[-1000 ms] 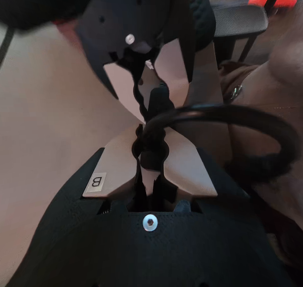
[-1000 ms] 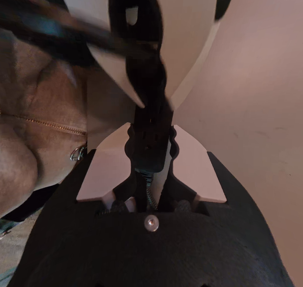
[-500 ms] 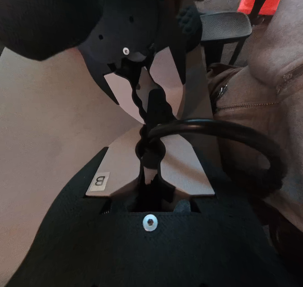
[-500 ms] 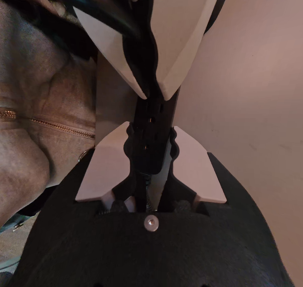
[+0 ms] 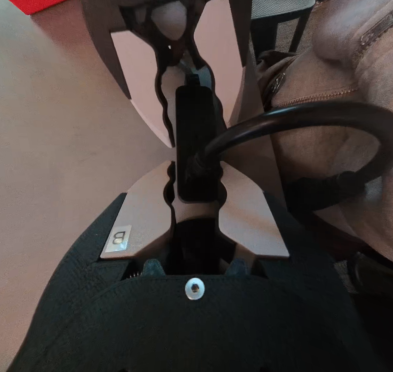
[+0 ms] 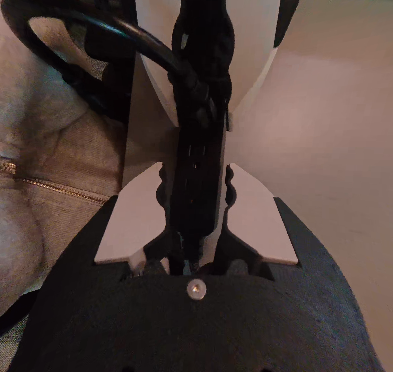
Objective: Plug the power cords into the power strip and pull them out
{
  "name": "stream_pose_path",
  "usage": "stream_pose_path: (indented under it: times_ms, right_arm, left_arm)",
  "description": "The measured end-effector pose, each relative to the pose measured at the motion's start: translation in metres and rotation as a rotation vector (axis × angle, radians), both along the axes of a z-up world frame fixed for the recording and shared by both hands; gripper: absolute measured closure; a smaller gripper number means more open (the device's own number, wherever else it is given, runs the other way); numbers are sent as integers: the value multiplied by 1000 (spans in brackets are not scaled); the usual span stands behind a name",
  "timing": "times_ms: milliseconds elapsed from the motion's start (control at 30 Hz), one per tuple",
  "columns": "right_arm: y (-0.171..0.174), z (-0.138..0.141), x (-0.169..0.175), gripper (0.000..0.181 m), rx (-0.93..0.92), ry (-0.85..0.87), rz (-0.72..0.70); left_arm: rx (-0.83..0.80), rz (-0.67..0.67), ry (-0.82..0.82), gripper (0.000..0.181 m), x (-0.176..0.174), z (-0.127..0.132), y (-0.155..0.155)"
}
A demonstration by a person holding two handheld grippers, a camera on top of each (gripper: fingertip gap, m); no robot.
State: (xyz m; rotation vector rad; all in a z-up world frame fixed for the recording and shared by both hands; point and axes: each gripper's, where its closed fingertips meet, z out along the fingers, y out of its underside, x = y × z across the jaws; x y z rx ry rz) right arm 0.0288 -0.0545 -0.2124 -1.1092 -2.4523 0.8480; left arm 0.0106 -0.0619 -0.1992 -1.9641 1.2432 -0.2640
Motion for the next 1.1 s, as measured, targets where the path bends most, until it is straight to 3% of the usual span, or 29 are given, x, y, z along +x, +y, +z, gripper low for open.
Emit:
stream_pose_path:
  times_ms: [100,267,333,400,467,533,600,700,833,900,933,967,1000,1100]
  right_arm:
    - [2,-6,-2,134,31,27,-23]
    - [6,7,-6,130,-39,158,-32]
    - [11,29,-10,118,-148,328,-53]
    - [23,57,-10,98,-284,505,-104]
    - [39,84,-9,78,-409,648,-166]
    - [51,101,-6,50,-495,740,-216]
    - [55,108,-2,36,-464,810,-221]
    - [52,113,5,35,-248,942,-155]
    - [53,135,19,35,-86,1121,-174]
    - [50,141,22,35,-65,1138,-162]
    - [45,137,22,38,-56,1091,-130]
    - [38,130,24,49,-40,1025,-91]
    - [33,124,24,62,-11,971,-67]
    - [17,106,28,92,46,831,11]
  left_arm:
    - [20,-30,5,155,6,-1,0]
    - [35,-12,-10,151,5,0,5]
    - [54,15,-33,114,2,0,9]
    - [-35,-14,12,59,-6,-10,-5]
    - [-129,40,108,48,-31,-13,-16]
    - [-184,86,36,45,-39,-2,-25]
    - [-119,113,-92,45,-34,17,-24]
    - [134,171,-186,36,-33,44,-12]
    - [623,360,-377,36,-55,104,-3]
    - [880,329,-492,38,-56,138,-18]
    - [967,260,-487,53,-49,145,-28]
    - [962,200,-444,81,-41,141,-33]
    - [894,169,-384,95,-34,130,-32]
    - [721,176,-173,101,-27,91,-19]
